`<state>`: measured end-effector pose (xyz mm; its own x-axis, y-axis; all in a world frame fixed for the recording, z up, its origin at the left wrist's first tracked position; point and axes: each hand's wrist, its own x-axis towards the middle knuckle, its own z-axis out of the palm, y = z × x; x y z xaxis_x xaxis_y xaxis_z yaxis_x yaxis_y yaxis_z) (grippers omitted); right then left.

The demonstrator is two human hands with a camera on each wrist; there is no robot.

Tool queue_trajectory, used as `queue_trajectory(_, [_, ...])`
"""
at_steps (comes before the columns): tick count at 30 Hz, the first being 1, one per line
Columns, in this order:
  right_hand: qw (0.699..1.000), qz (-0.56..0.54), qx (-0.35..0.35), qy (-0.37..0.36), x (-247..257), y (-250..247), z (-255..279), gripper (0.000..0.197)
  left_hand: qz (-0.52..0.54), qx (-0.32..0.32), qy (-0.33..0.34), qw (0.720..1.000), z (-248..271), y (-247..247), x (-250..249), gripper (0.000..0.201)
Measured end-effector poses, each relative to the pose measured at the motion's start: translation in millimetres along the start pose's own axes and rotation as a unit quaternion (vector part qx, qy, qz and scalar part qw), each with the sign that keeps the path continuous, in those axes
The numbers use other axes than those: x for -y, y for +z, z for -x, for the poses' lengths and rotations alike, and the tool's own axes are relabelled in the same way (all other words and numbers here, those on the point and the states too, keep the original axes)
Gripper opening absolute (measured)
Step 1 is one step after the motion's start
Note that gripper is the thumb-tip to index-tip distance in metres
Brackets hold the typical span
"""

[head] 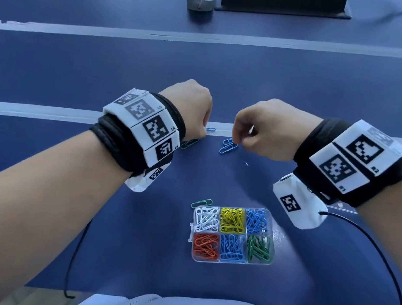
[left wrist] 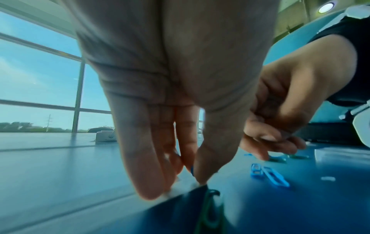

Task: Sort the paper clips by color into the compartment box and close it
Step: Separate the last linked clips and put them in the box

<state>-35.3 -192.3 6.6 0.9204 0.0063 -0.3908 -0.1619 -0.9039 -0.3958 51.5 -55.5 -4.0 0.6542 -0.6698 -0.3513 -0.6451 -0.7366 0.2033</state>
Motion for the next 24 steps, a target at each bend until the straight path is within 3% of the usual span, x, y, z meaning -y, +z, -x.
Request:
queue_trajectory(8, [0.999,0.033,0.034,-0.019,3.3,7.8,2.0,0.023,0.111,-0.032,0.014,0.993,4.4,4.6,1.5,0.009])
queue_trajectory(13, [0.999,0.031,-0.005,-0.022,-4.8,10.0,4.9,0.015,0.131,-0.020,0.033,0.991,5.3,10.5,-1.2,0.023])
queue_trajectory(17, [0.999,0.039,0.004,-0.024,-10.2,11.7,4.2,0.023,0.118,-0.014,0.047,0.992,5.3,12.0,-7.4,0.041])
queue_trajectory(20, [0.998,0.045,0.004,-0.041,-9.2,15.1,2.0,0.025,0.143,-0.020,0.025,0.989,5.9,7.2,-8.1,0.030])
queue_trajectory(24, [0.998,0.033,-0.021,-0.046,-10.4,10.3,2.5,0.012,0.187,-0.046,-0.022,0.981,13.7,-1.7,3.4,0.013])
